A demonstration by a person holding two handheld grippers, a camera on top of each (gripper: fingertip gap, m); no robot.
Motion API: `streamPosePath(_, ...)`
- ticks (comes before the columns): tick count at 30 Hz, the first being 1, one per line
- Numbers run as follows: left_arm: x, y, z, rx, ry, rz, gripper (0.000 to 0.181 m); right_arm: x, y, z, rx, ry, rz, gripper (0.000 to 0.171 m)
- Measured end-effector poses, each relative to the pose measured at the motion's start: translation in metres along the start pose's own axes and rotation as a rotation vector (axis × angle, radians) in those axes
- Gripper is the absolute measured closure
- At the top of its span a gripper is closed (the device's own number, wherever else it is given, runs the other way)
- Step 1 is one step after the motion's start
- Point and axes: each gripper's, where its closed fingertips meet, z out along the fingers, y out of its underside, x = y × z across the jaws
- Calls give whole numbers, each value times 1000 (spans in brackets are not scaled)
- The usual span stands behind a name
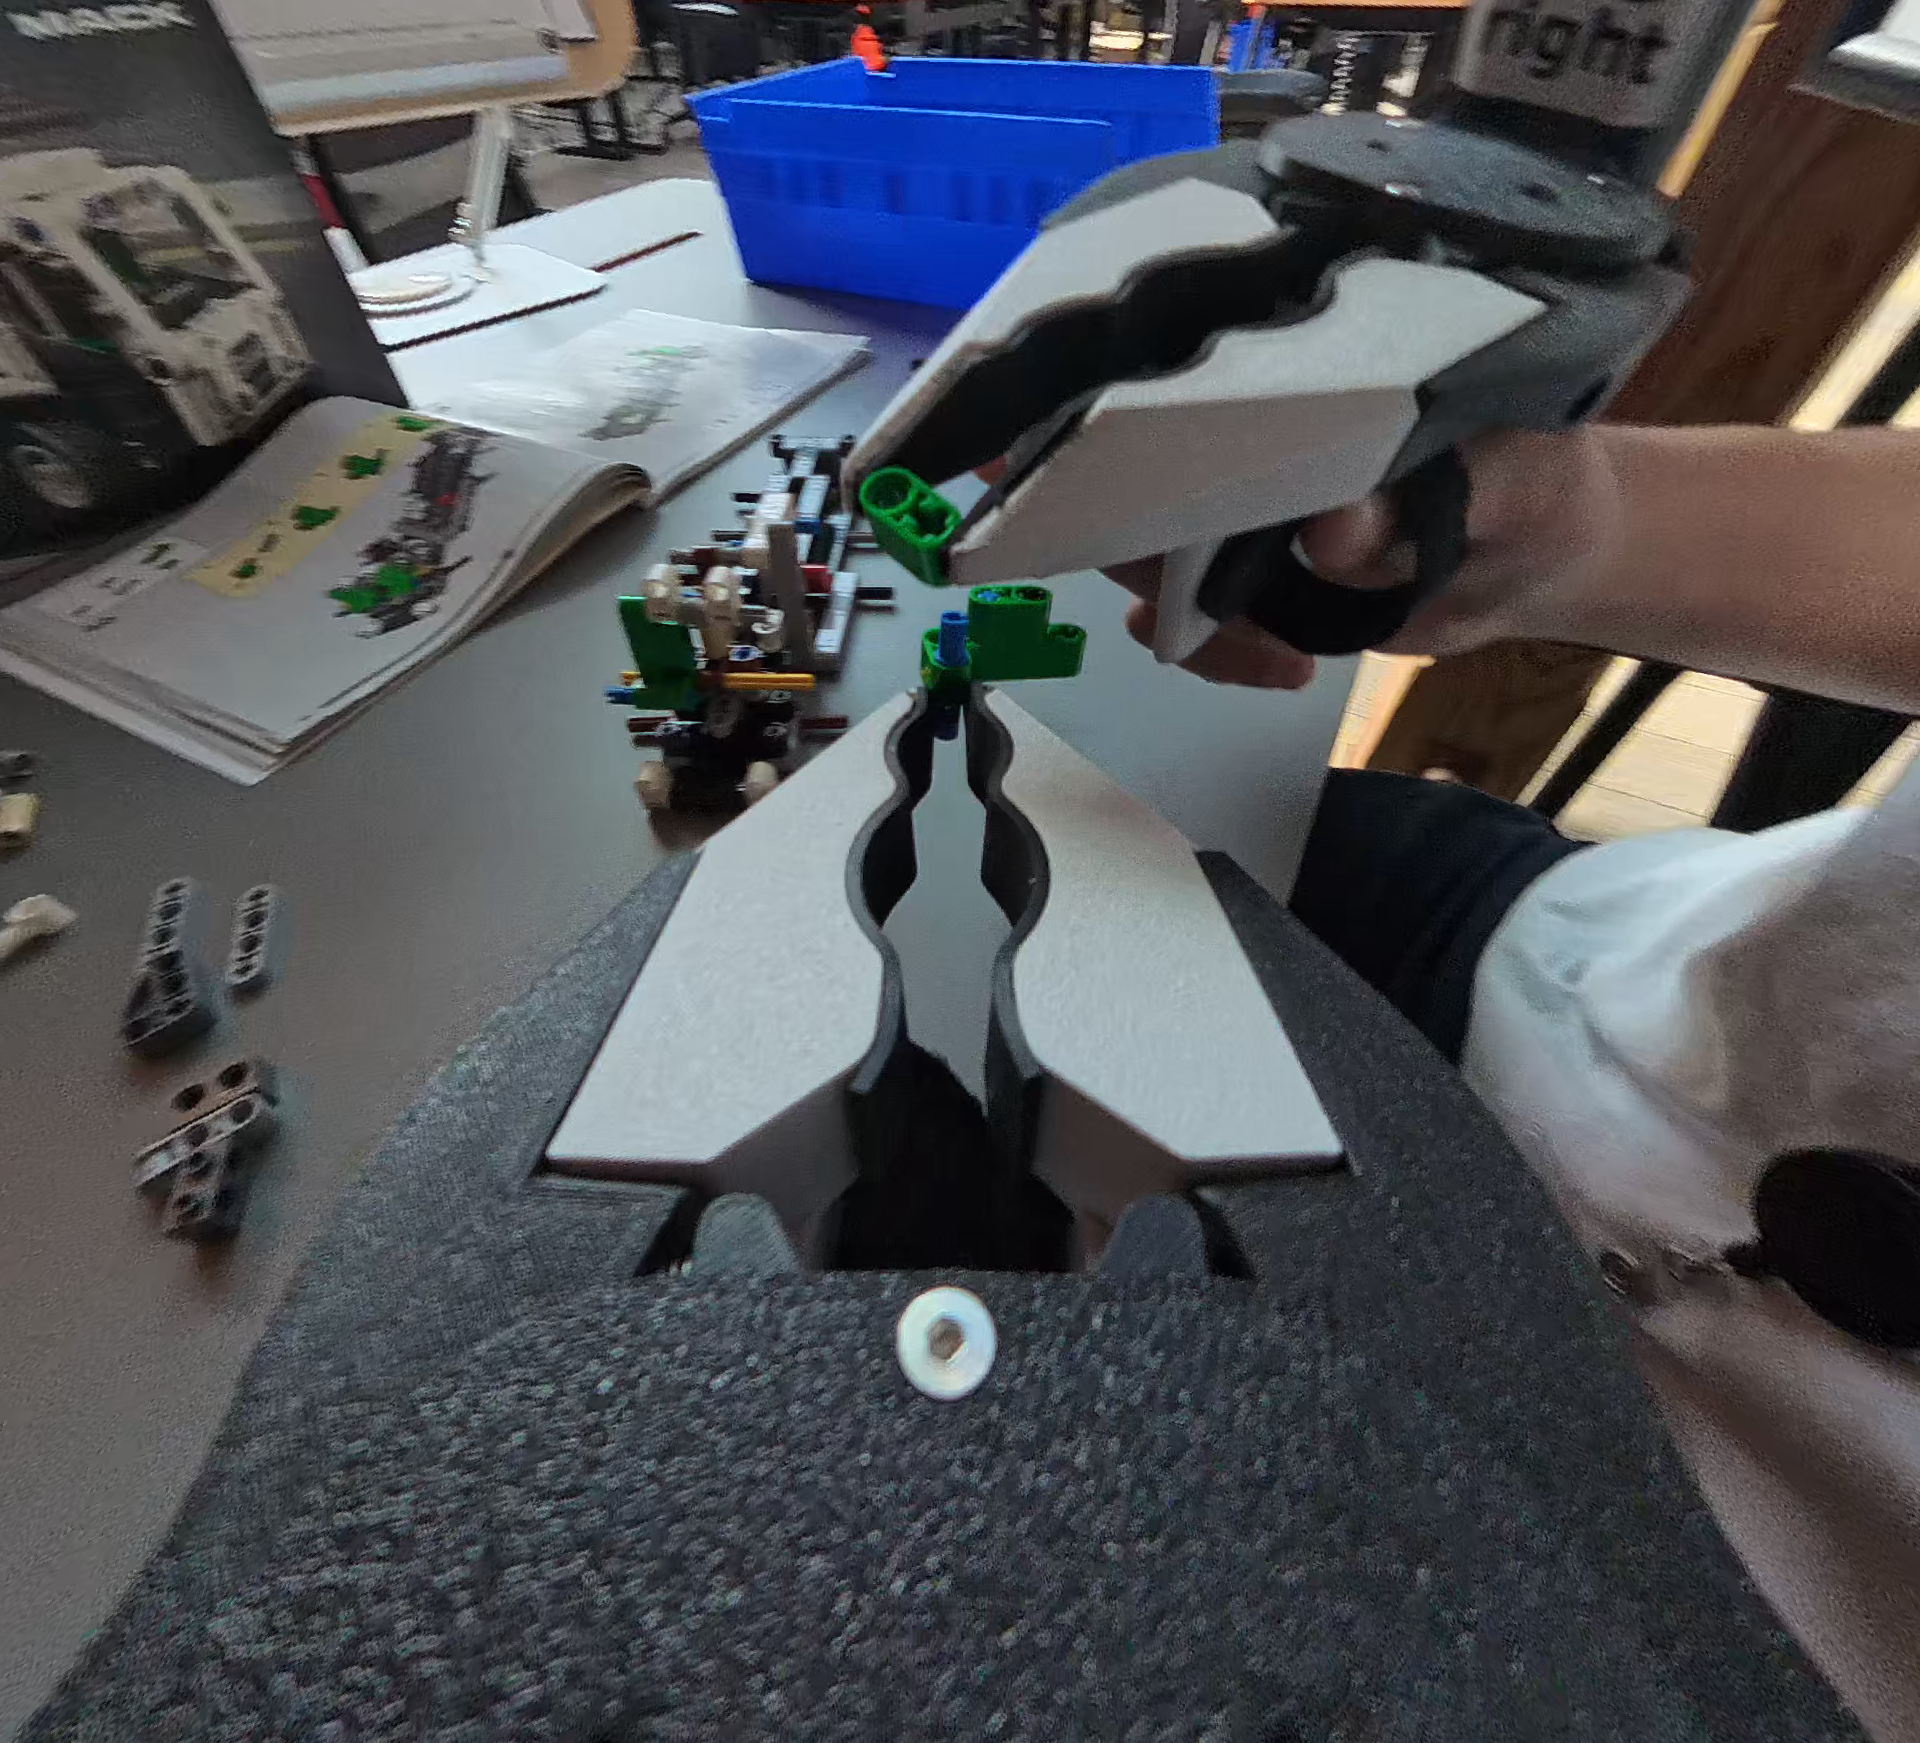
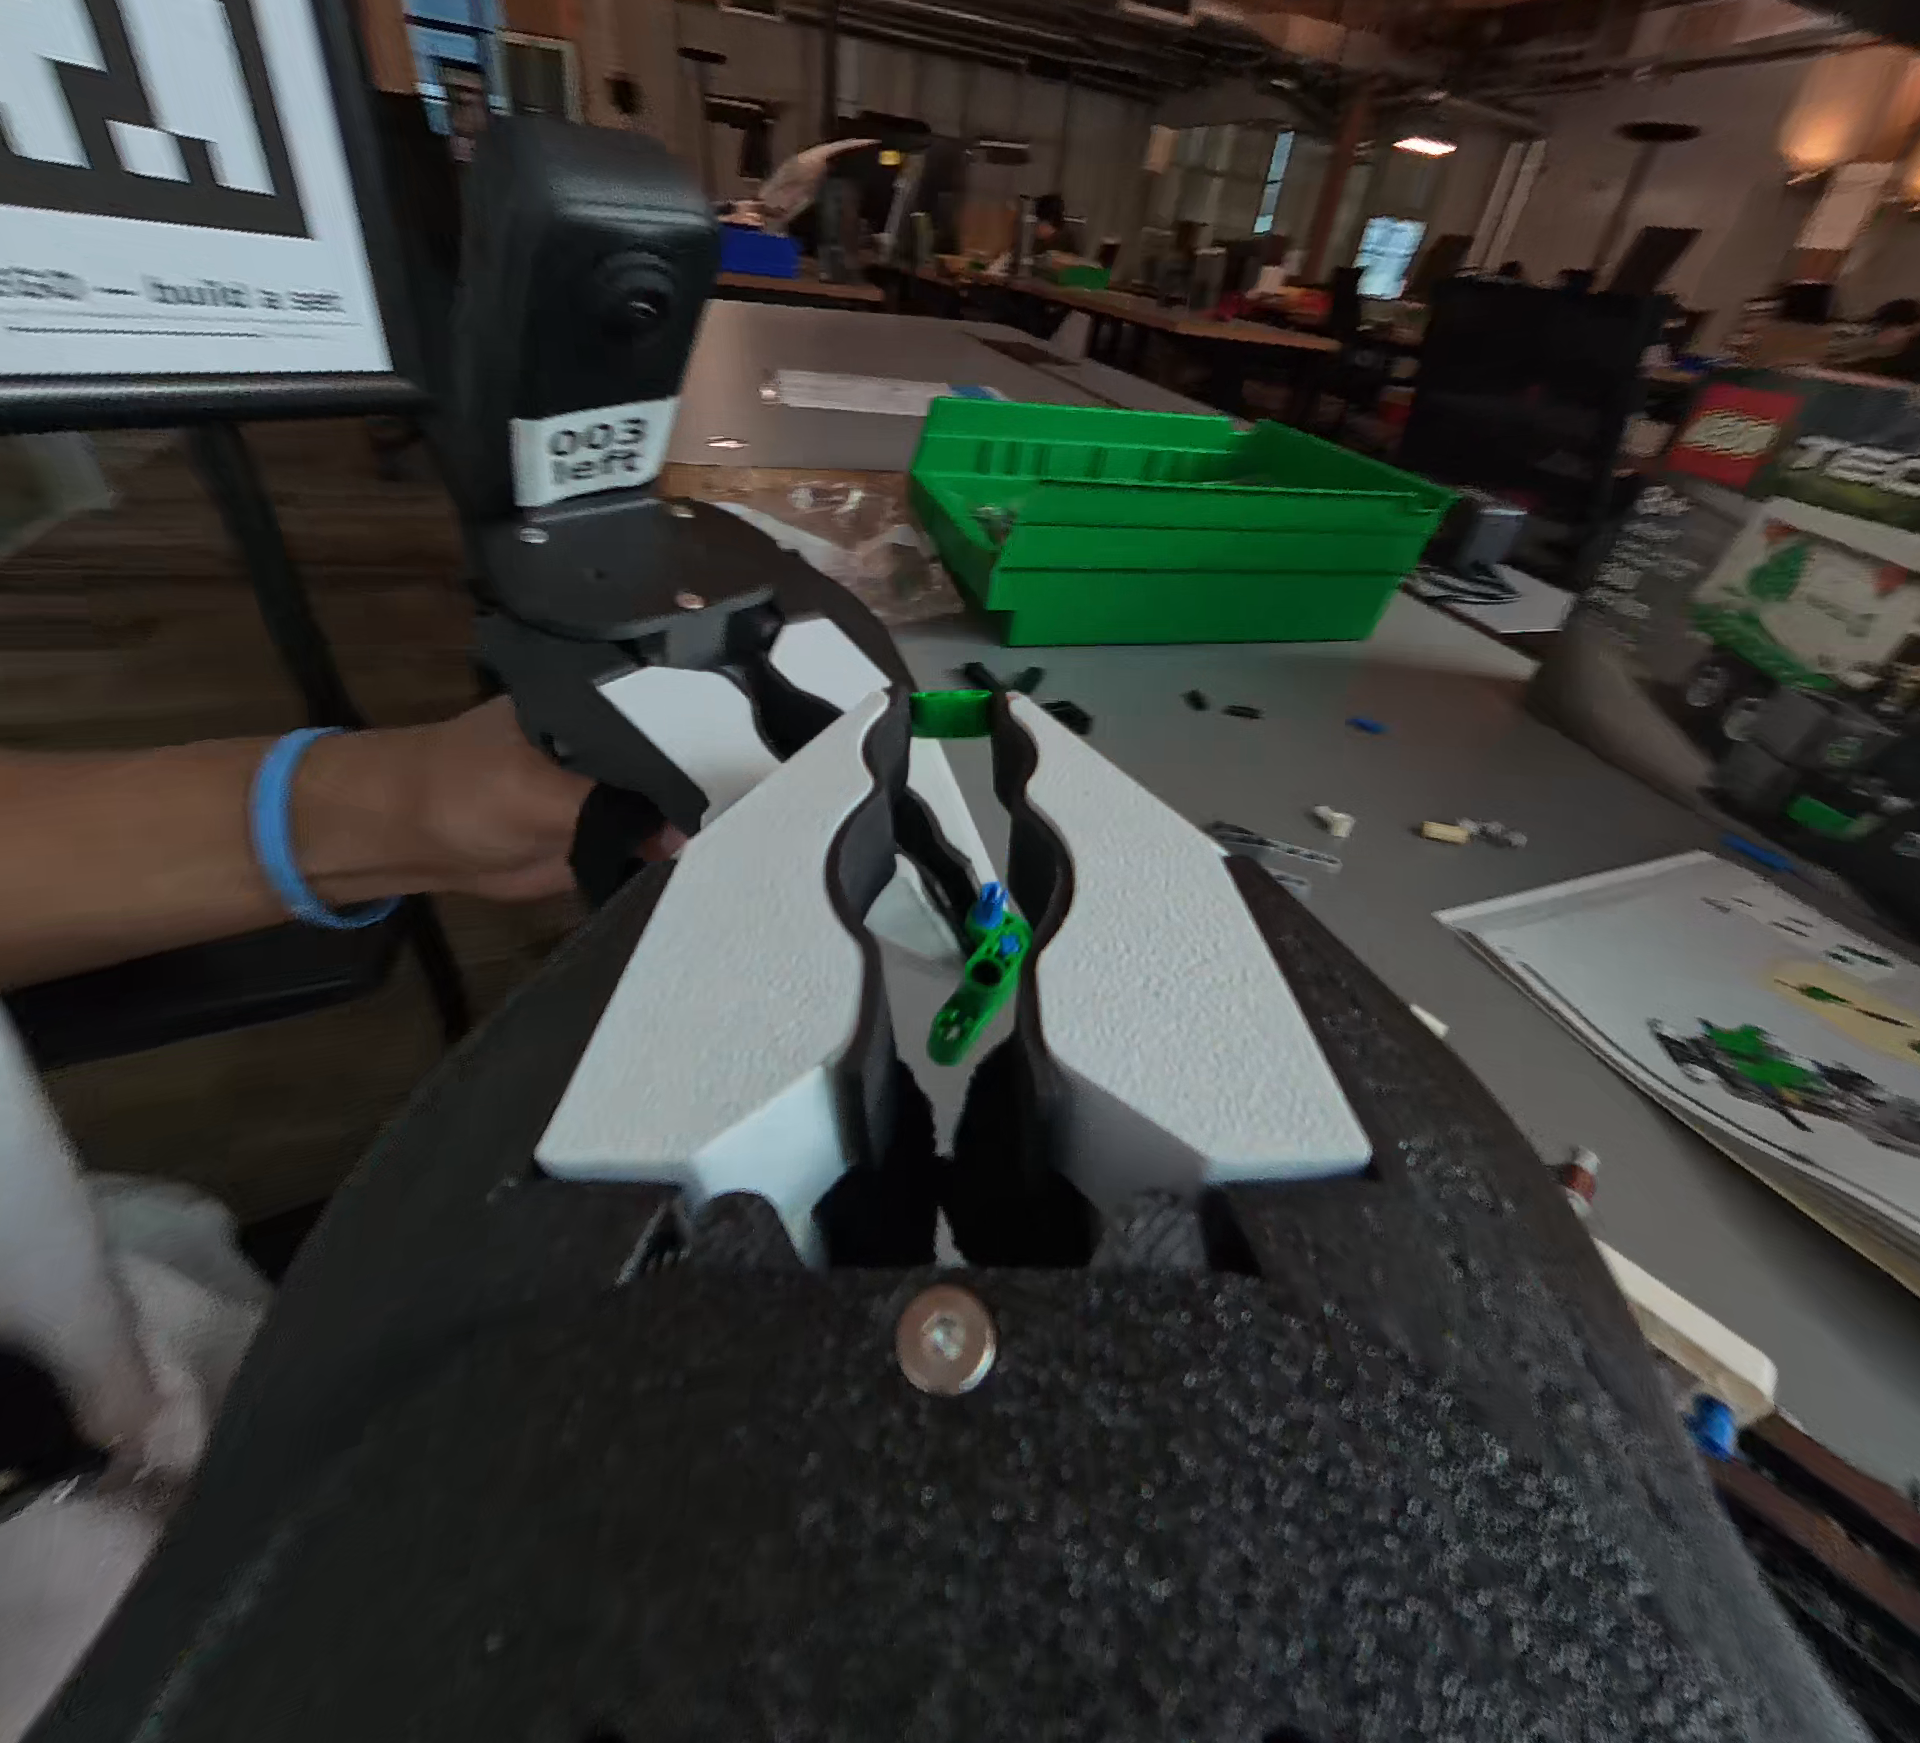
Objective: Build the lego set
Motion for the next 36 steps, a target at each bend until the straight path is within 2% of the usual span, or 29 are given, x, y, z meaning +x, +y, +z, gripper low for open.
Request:
streamPosePath(3,23,0,-4,-17,288,-120,177,-3,-13,-15,3,-270,154,157)
streamPosePath(6,33,-15,-21,63,530,-231,177,3,-26,-34,62,-520,316,157)
streamPosePath(9,36,-31,-34,128,750,-265,178,2,-31,-42,44,-793,480,157)
streamPosePath(15,31,-85,-51,225,1147,-238,178,-4,-65,-30,154,-981,410,157)
streamPosePath(20,44,-86,-29,81,1289,-72,177,19,-83,-41,320,-1032,511,157)
streamPosePath(25,39,-77,-13,148,1352,-149,177,12,-54,-46,281,-1007,457,157)
streamPosePath(28,42,-69,-11,108,1338,-124,177,10,-39,-46,251,-985,415,157)
streamPosePath(36,40,-67,-15,106,1357,-156,177,-2,-39,-52,244,-1043,414,157)
